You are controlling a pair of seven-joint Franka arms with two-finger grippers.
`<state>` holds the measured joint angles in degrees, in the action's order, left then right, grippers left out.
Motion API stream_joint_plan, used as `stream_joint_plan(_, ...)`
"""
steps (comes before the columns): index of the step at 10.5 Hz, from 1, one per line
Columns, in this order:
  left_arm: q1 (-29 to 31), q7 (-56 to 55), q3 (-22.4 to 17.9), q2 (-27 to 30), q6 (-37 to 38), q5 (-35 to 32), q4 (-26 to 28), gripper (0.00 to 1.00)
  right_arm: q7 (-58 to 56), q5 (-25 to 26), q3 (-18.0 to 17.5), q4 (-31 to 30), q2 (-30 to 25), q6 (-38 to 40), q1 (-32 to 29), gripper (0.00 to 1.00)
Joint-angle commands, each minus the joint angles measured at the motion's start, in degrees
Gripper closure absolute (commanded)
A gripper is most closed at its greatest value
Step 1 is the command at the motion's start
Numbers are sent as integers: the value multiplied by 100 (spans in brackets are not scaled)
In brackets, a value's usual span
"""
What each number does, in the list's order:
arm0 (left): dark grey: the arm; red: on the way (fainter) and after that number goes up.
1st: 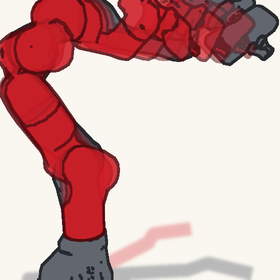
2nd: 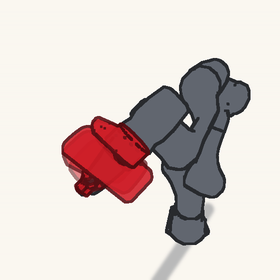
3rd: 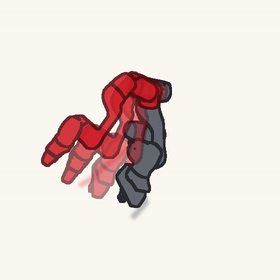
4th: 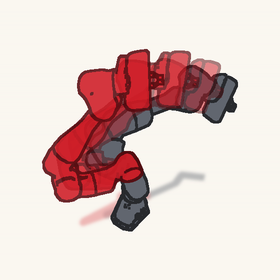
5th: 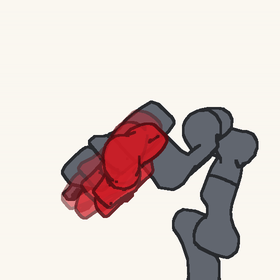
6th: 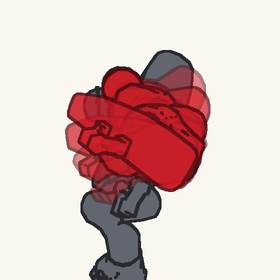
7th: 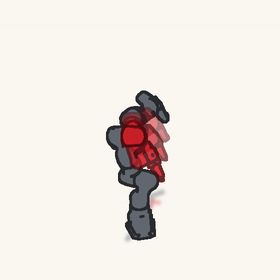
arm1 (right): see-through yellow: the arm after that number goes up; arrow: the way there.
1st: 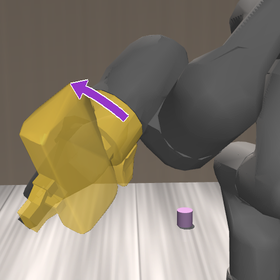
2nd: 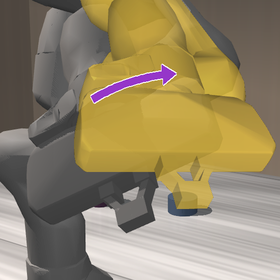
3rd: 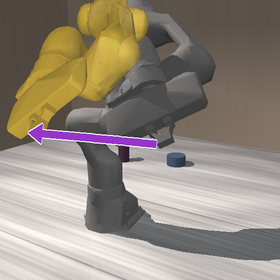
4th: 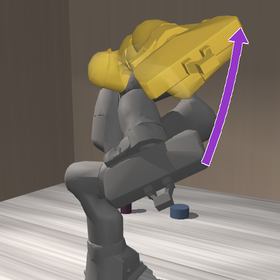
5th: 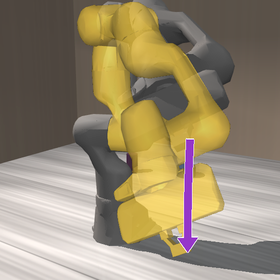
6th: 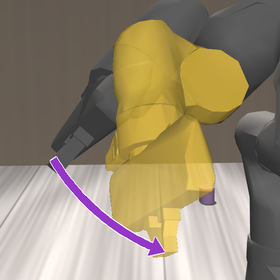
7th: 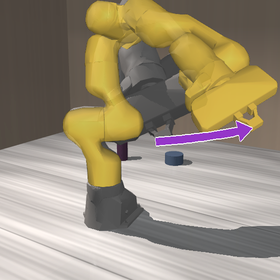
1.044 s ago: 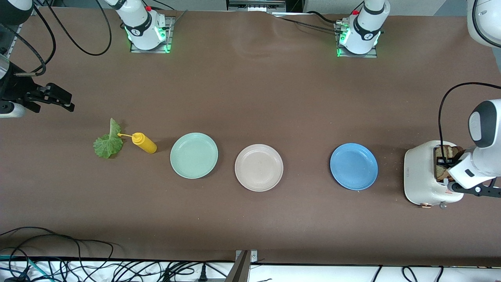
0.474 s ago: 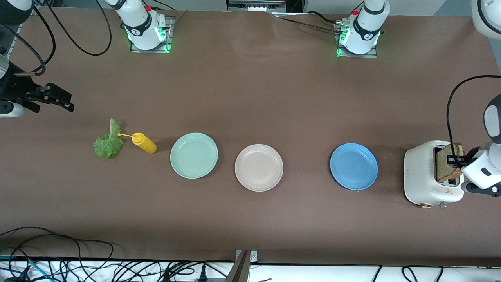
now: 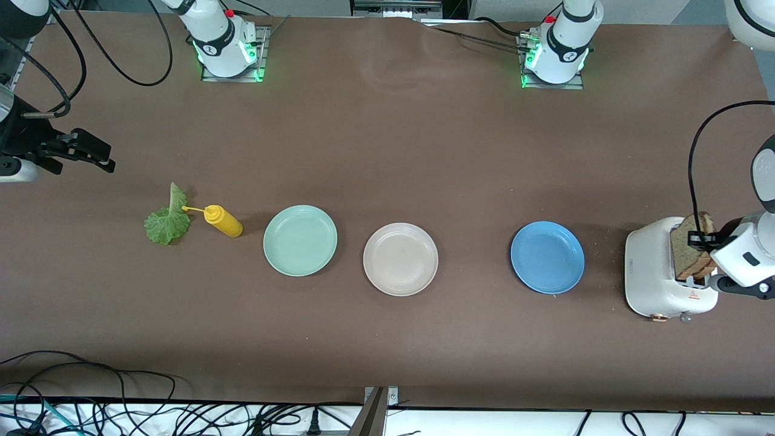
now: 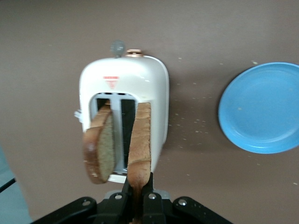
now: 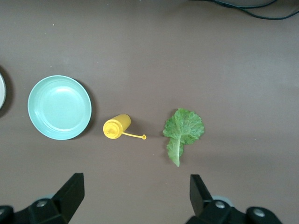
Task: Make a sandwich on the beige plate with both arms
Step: 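Lift the bread slice out of the toaster with the left gripper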
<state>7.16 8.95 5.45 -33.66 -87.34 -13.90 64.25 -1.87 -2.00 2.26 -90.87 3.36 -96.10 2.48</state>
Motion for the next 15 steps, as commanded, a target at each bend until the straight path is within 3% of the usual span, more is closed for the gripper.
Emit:
stream_joint_plan(1,-39,-252,-52,26,235,805,-176,100,-7,-274,56,96,15,127,-37,0)
stream_joint_plan(8,23,-289,-70,-368,314,3671,34,100,-7,-309,73,96,24,136,-63,0)
stream_joint_plan(13,-161,-359,-44,-755,323,4613,412,100,-7,-310,65,96,24,223,-54,0)
stream_joint_plan(15,-258,-420,-44,-965,297,5525,500,100,-7,-310,73,96,24,224,-63,0)
